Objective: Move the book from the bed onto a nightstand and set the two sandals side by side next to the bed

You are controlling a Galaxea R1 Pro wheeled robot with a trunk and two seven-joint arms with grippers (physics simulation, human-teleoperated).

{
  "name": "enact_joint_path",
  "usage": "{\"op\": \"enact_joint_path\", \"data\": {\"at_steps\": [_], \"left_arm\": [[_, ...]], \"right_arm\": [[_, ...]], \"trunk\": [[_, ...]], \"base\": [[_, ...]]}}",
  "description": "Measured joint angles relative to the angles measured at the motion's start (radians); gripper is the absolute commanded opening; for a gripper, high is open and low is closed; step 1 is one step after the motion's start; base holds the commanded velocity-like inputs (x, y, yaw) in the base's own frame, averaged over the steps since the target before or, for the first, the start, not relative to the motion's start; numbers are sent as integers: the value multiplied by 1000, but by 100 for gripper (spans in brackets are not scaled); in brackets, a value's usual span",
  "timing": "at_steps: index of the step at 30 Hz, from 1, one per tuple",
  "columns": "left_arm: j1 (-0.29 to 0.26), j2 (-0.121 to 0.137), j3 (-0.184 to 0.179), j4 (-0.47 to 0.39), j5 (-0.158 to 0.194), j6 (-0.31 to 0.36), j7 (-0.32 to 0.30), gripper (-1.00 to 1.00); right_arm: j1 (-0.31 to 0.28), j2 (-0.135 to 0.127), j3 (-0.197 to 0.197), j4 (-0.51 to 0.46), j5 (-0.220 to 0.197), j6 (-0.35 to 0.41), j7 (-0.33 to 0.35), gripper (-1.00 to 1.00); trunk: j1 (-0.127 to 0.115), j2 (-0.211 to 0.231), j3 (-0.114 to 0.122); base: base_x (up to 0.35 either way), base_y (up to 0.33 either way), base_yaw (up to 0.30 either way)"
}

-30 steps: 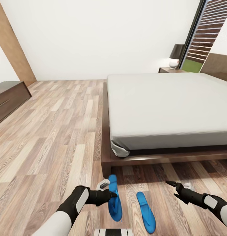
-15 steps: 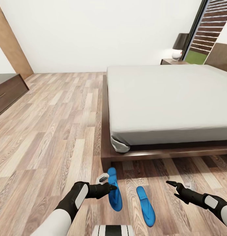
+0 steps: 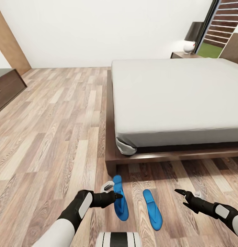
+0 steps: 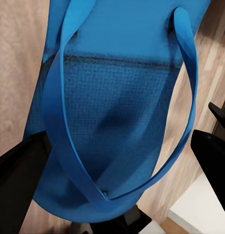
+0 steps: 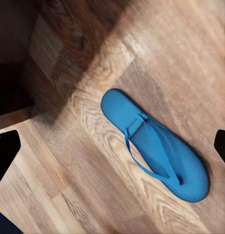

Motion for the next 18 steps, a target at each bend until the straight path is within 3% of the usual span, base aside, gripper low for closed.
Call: {"op": "enact_joint_path", "data": {"at_steps": [18], "left_arm": [[-1,0,0,0,0,-4,-1,-100]], "right_arm": [[0,0,0,0,0,1,0,100]], "trunk": [[8,-4,-70]], "base": [[0,0,-195]]}}
